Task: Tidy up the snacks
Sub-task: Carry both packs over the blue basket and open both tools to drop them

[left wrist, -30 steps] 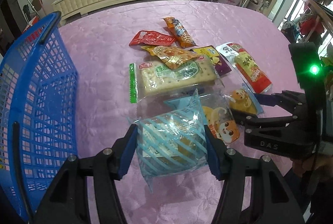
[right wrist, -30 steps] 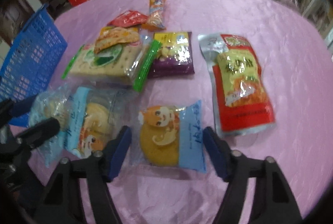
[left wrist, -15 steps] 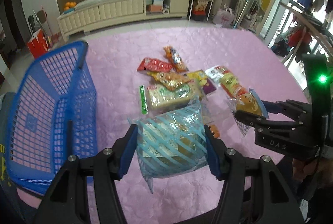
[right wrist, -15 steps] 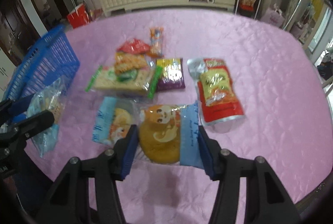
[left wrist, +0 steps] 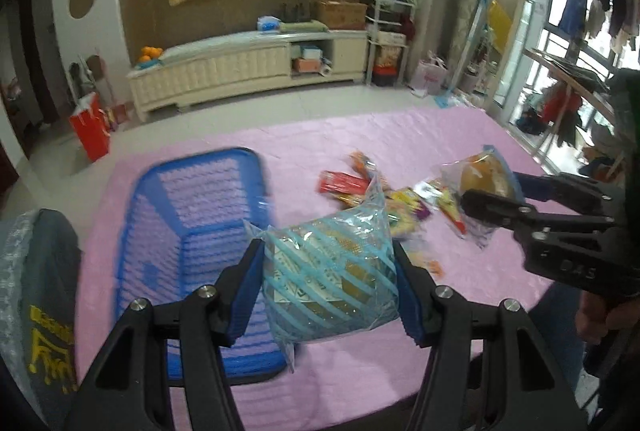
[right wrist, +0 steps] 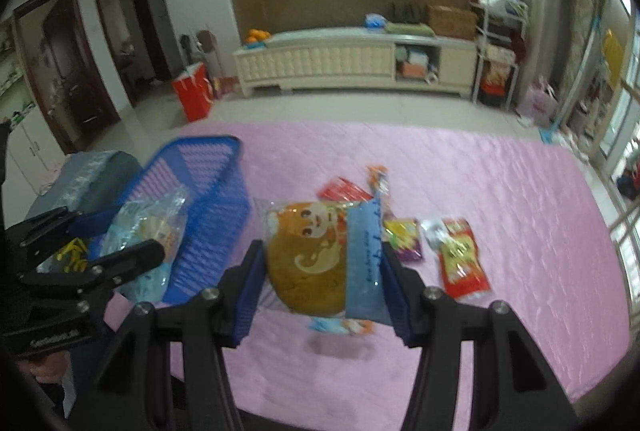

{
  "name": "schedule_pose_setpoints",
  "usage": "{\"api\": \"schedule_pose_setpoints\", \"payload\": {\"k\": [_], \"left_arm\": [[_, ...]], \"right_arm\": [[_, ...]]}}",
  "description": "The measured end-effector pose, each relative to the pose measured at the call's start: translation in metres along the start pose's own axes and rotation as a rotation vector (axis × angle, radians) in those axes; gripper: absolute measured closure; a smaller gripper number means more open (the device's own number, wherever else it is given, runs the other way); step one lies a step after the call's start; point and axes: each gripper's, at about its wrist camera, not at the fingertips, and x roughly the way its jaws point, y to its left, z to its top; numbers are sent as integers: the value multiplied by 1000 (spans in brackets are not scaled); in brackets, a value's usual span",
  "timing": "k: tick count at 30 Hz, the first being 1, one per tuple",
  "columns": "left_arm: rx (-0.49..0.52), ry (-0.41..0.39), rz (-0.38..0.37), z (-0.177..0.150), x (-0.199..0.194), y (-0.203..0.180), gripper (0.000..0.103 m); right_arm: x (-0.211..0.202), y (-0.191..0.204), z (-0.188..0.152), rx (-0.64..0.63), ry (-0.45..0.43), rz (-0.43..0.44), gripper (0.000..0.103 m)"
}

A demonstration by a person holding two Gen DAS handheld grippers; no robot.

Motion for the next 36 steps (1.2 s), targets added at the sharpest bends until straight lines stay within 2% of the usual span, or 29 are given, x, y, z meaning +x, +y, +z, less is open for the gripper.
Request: {"api": "schedule_pose_setpoints", "payload": {"k": [9,14,23,29,36], "left_arm": [[-38,-7,142,-2,-19,83,46],[-60,13,179,-12,-20,109,46],[-75,86,180,-36,2,127,46],[-69,123,177,-42,15,125,45],[-73,132,174,-41,17,123,45]], "right_arm": [[15,79,22,-62,-41,87,44],[30,116,28,-108,-29,148,44],[61,145,20,-174,50,178,44],[78,145,13,-162,113,199,44],[80,144,14,-166,128,201,43]]}}
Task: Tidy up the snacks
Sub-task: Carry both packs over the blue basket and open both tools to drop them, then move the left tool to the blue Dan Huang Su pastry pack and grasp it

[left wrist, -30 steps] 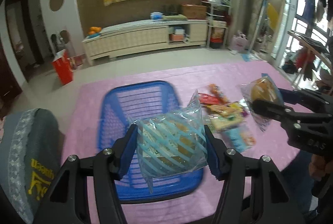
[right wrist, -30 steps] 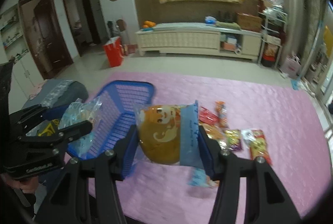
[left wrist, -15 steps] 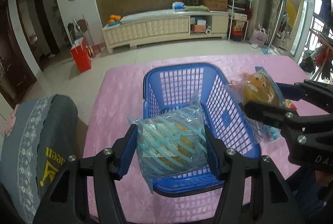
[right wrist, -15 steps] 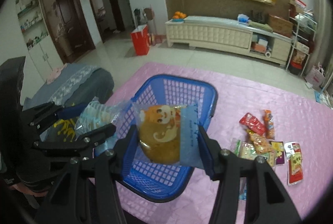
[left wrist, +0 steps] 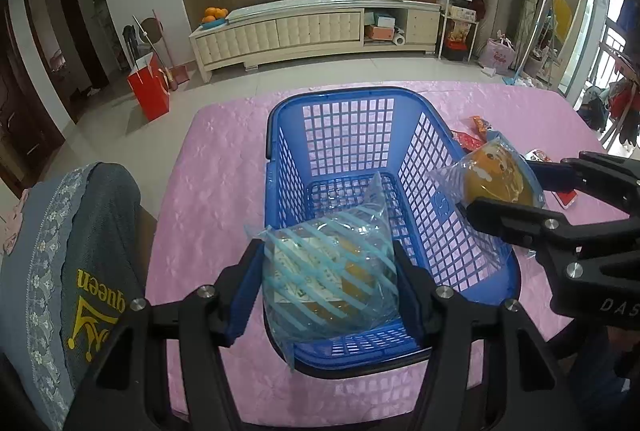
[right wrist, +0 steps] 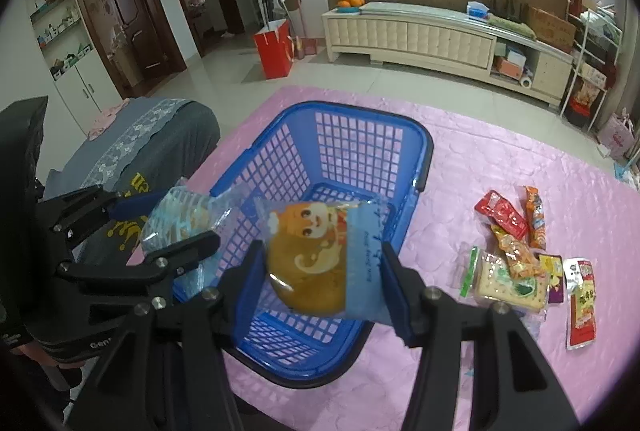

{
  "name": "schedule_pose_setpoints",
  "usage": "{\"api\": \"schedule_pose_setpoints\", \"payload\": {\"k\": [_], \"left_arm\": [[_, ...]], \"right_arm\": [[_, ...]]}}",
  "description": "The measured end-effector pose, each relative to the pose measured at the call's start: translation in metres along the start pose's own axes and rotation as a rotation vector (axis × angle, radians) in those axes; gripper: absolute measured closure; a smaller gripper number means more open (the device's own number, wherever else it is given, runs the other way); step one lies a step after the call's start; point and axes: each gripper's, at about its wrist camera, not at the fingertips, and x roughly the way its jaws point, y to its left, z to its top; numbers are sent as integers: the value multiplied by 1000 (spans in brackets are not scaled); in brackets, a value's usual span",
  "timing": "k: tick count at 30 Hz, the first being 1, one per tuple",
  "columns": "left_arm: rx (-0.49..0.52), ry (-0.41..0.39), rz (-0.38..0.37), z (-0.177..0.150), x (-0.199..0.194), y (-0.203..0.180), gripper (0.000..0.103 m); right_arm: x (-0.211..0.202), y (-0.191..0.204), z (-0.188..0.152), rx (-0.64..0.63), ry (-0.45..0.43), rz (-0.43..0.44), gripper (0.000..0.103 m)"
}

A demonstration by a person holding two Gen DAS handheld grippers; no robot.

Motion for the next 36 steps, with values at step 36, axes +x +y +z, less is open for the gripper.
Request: {"api": "schedule_pose_setpoints", "payload": {"k": [36], "left_arm": [[52,-82,29,20,-42,-28,21]], "right_arm": [[-44,-28,4,43,-80,-40,9]]}}
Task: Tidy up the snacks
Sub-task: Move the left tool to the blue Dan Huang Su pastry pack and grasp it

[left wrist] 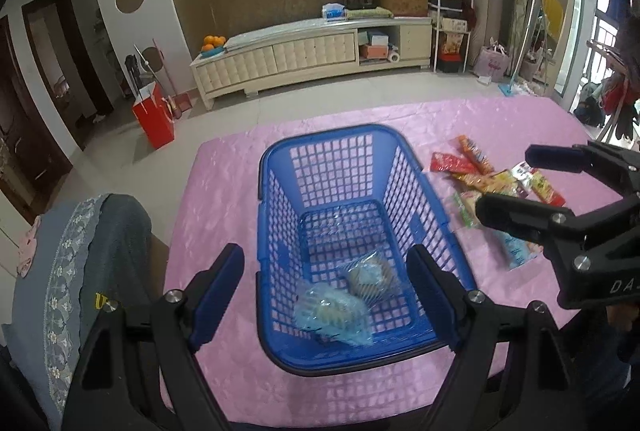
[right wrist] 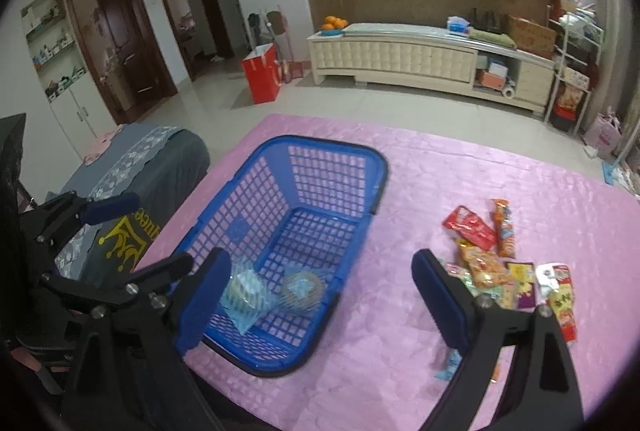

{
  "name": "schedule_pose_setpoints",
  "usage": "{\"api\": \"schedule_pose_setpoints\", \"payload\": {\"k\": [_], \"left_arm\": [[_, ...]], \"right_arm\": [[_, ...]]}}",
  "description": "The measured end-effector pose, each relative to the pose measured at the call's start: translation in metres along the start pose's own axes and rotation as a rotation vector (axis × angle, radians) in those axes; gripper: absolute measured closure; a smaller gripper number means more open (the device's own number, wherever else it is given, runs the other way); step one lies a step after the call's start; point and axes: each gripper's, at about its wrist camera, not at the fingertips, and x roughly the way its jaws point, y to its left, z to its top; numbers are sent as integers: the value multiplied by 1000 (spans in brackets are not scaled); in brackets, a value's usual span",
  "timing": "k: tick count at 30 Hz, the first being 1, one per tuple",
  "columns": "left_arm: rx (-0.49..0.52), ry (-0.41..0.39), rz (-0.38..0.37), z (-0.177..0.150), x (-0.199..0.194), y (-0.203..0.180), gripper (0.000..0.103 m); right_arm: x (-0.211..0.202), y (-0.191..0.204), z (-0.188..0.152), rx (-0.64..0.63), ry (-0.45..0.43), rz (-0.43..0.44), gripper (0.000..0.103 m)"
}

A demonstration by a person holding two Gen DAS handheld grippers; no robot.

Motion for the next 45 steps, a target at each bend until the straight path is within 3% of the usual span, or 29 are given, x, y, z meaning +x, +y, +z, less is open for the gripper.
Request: {"api": "schedule_pose_setpoints", "payload": {"k": [11,21,27,34,45], "left_arm": [[15,-46,-51,20,-23,-50,21],[61,-33,-135,34,-13,-122,21],[94,43,-197,29,16,-179,21],[84,153,-256,20,60,-229,21],[47,326,-277,4,131,-257,21]], "right_arm": [[-57,-53,-10,38,-49,-71,9],[-86,-122,-37,155,-45,-161,9],[-90,-158,-60,201,-22,-230,9],[-79,-203,-91,275,41,-237,9],[-55,-252,-129,332,117,-217,9]]}}
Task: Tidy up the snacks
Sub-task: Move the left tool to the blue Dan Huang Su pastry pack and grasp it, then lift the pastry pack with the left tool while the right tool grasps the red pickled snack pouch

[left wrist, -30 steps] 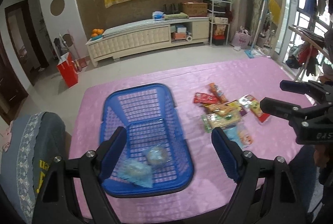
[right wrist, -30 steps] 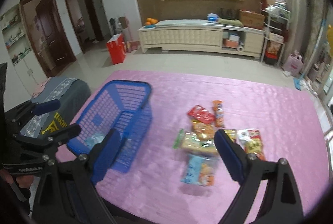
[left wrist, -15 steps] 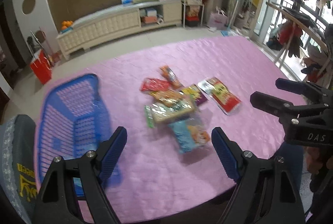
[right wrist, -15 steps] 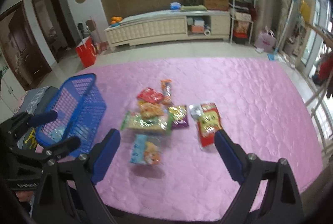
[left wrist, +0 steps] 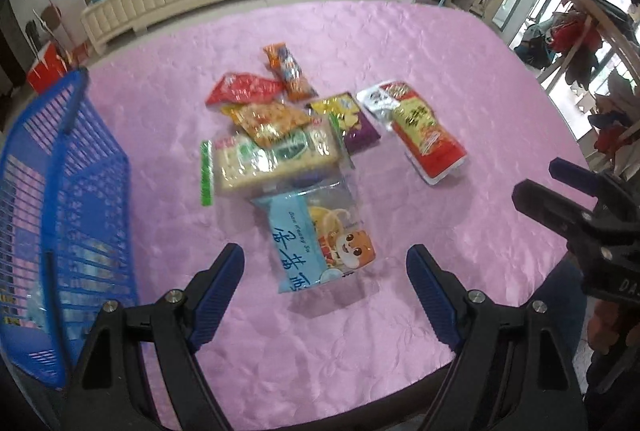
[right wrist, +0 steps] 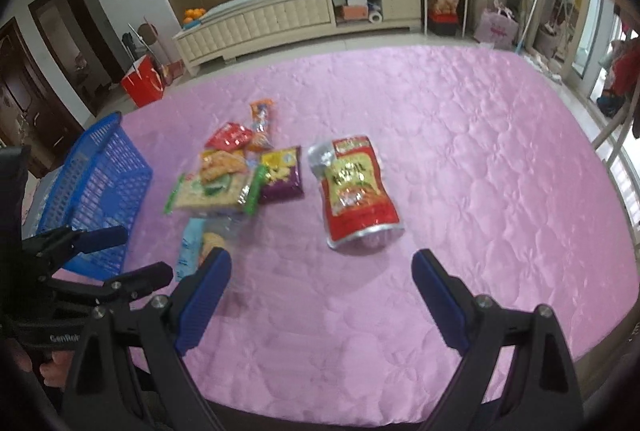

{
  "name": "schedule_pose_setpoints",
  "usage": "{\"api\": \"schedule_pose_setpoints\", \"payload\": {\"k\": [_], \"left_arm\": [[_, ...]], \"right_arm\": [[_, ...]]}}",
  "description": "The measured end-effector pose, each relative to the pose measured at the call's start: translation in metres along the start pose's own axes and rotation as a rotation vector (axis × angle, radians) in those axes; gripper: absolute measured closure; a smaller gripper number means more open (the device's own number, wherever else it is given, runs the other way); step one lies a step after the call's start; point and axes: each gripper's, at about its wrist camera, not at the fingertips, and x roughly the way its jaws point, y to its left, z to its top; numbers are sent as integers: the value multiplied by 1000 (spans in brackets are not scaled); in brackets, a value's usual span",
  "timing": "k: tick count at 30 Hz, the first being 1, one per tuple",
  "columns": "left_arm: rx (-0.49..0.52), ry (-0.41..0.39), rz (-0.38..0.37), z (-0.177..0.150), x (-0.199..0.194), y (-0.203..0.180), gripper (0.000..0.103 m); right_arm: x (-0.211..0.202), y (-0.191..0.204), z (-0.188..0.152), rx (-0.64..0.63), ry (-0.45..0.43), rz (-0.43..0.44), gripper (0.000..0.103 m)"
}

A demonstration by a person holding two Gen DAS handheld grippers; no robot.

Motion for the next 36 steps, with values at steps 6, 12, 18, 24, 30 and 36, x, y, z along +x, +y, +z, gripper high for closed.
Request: {"api": "schedule_pose_setpoints", "payload": {"k": [6,12,18,24,30,36], "left_arm": [[26,47,13,7,32,-1,21],[61,72,36,17,55,-7,21],[46,116,52,22,83,-2,21],[3,116,17,21,92,6,21],[-28,97,20,19,82,17,35],[-74,34,9,14,51,30,37]], "right_arm": [[27,-11,-2,13,34,12,9],[49,-17,0,17,75,16,9],[51,-23,2,10,76,6,9],[50,-30,9,-4,73,-14,9],[62,-32,20,-21,93,-15,9],[82,-26,31,-70,118,-14,9]]}}
